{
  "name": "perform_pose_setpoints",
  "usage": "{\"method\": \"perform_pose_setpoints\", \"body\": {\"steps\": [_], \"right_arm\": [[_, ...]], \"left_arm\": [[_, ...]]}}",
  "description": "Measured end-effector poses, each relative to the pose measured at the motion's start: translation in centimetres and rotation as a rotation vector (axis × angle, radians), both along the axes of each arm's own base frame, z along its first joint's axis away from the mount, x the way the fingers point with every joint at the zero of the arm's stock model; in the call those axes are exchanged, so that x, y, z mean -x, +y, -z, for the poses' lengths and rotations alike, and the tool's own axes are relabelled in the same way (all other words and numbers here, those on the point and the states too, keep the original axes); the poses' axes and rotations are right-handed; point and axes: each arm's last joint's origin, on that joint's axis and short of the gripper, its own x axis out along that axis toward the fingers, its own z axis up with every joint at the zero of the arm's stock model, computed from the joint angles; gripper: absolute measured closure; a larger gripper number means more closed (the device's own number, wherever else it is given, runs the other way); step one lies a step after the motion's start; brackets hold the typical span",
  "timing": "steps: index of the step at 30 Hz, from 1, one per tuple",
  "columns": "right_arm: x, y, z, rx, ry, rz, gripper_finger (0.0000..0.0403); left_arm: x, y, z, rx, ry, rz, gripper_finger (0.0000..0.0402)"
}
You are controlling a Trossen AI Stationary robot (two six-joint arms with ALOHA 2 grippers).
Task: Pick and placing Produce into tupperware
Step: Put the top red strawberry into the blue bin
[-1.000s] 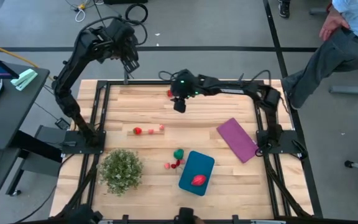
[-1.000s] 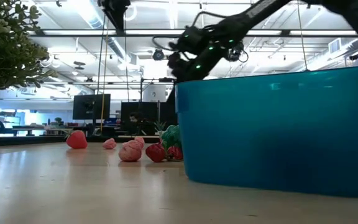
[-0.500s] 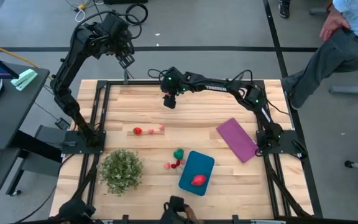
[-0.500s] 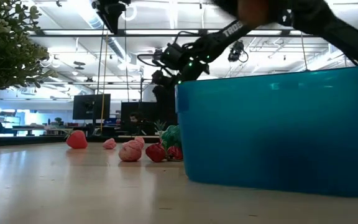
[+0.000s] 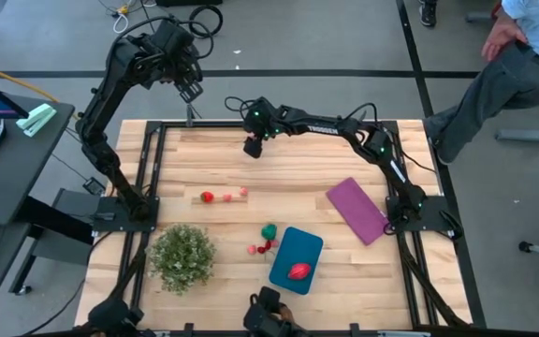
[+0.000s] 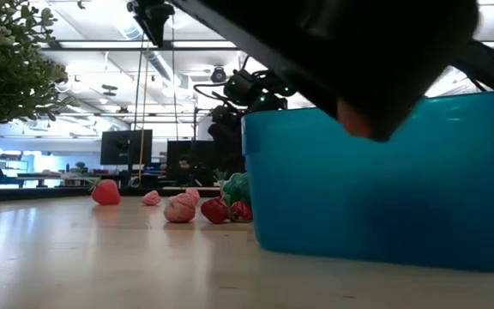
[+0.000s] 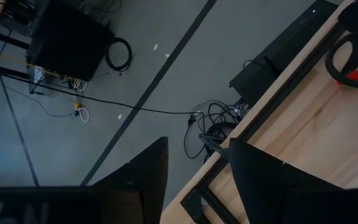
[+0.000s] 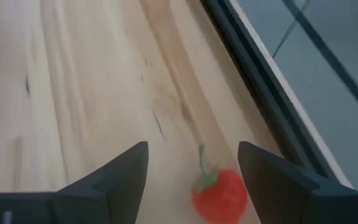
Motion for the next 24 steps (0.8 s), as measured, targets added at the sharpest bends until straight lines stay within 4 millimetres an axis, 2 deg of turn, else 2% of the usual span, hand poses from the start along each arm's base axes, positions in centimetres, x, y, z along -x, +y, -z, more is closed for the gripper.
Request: {"method": "perform_pose_setpoints", "body": {"steps": [8,19,24], "right_arm": [[0.1,-0.4,0.0,-0.065,-0.032,0.108,0.0147],[0.7,-0.3,-0.1,-0.144,-0.013,0.064,0.0146],[0.4,-0.5,-2.2,-0.17,-0.033,0.041,0.0145]], "left_arm": [[0.0,0.0,0.0,0.0,0.0,0.0,0.0229],[0.0,0.0,0.0,-0.002,-0.001,0.0,0.0228],[0.0,0.0,0.0,-0.003,-0.001,0.001,0.0227]]}}
